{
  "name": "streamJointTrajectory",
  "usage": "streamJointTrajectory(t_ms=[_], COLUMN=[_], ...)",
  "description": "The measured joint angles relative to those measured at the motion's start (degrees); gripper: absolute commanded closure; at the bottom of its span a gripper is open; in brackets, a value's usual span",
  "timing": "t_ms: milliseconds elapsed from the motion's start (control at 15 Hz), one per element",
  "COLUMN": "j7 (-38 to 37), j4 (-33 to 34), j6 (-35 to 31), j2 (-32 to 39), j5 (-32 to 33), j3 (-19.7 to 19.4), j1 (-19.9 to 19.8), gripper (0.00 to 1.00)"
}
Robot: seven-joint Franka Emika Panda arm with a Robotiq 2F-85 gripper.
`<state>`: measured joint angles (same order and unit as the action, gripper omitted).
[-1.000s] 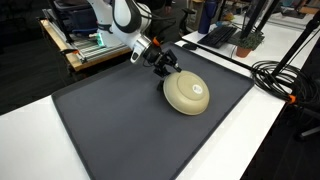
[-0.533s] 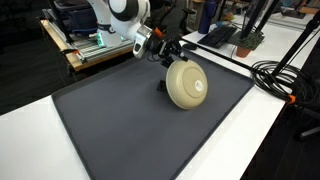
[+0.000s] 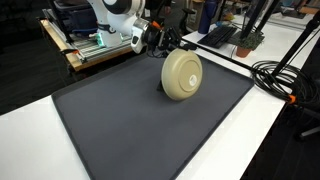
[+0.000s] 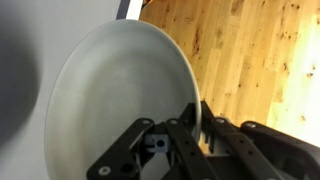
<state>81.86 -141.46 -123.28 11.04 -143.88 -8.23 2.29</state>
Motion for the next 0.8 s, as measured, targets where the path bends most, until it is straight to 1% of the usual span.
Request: streamJointTrajectory(t_ms=[200,333,533,800], j7=[3.42,4.63,5.34,8.61], j4=[-2.62,-4.63,-6.96,-9.25], j6=[4.82,5.34,3.66,7.78], j2=[-2.97,-5.56,-7.49,-7.46], j5=[0.0,0.0,0.02,0.03], j3=[-0.03,0.06,1.51,2.34], j1=[-1.79,-2.25,-2.18,-2.33], gripper=[0.98,0.98,0.98,0.98])
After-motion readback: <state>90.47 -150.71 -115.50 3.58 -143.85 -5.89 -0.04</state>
